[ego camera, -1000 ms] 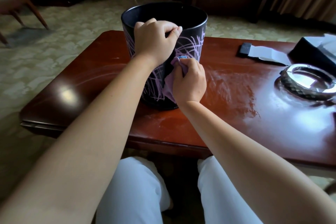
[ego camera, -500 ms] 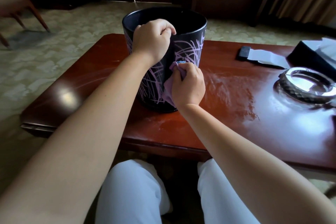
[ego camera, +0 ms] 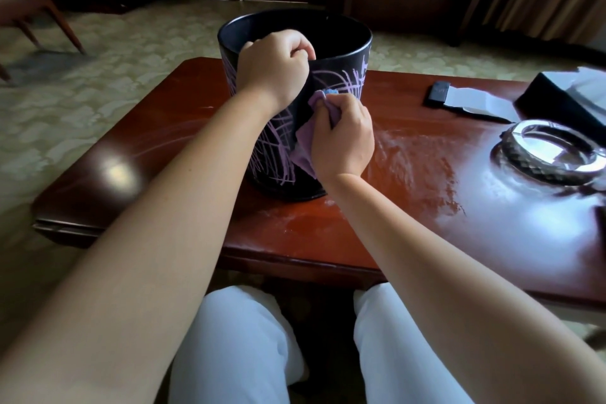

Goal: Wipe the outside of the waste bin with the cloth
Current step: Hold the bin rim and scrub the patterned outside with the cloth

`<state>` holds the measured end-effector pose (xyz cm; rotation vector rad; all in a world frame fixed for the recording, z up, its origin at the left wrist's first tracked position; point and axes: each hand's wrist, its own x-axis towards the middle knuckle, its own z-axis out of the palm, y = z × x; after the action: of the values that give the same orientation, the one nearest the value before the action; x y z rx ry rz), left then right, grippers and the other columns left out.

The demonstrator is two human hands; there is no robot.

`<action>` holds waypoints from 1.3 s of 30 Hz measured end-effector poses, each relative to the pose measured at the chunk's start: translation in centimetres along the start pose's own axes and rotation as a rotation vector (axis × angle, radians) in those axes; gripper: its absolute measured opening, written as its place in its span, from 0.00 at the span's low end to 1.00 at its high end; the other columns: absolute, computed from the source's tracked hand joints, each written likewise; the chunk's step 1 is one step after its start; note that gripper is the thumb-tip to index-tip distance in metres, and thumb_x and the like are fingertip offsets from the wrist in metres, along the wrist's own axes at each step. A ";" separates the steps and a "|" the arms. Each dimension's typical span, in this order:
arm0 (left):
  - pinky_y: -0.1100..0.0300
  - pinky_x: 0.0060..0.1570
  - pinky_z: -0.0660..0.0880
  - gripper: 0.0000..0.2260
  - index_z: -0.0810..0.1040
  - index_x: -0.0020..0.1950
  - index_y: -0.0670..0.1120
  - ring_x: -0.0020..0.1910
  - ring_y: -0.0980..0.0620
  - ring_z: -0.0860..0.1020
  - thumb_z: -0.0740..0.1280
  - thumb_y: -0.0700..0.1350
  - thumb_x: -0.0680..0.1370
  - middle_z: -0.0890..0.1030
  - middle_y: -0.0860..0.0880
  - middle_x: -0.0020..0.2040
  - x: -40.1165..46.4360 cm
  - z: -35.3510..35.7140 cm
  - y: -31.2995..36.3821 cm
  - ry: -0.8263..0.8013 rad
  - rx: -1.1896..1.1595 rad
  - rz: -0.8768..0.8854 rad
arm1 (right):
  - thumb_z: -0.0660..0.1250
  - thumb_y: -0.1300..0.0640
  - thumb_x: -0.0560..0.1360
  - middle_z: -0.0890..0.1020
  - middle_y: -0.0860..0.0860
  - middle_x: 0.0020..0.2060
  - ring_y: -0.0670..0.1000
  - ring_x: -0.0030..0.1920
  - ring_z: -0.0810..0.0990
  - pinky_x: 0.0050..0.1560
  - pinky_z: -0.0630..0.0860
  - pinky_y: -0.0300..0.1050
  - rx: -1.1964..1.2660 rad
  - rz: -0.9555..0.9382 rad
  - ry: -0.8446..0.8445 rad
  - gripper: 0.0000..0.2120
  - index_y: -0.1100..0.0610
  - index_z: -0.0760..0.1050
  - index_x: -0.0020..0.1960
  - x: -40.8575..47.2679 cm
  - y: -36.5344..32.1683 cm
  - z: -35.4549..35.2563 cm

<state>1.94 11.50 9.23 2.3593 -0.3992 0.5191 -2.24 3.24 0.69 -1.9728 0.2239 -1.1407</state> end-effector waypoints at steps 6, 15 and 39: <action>0.50 0.58 0.69 0.10 0.75 0.42 0.53 0.35 0.50 0.70 0.58 0.40 0.76 0.69 0.55 0.26 -0.2 0.0 0.1 0.019 -0.018 0.016 | 0.65 0.58 0.75 0.81 0.51 0.43 0.51 0.46 0.77 0.35 0.57 0.36 -0.003 0.036 -0.030 0.05 0.58 0.79 0.45 -0.1 0.2 -0.1; 0.49 0.56 0.69 0.11 0.76 0.41 0.52 0.44 0.42 0.77 0.58 0.39 0.76 0.70 0.55 0.28 -0.1 -0.1 0.1 0.004 -0.037 -0.004 | 0.65 0.57 0.76 0.81 0.51 0.43 0.51 0.47 0.77 0.35 0.57 0.36 -0.002 0.035 -0.041 0.06 0.58 0.79 0.45 0.2 -0.3 -0.4; 0.57 0.49 0.70 0.10 0.73 0.44 0.51 0.45 0.49 0.76 0.58 0.36 0.74 0.76 0.55 0.38 0.4 -0.1 -0.7 0.015 -0.113 0.009 | 0.65 0.54 0.76 0.81 0.47 0.44 0.47 0.48 0.76 0.35 0.58 0.36 0.032 0.034 -0.033 0.06 0.56 0.78 0.46 1.9 -2.1 -0.6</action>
<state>2.50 12.01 9.09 2.2449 -0.4222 0.5049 -2.09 3.29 3.55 -1.9515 0.2199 -1.0830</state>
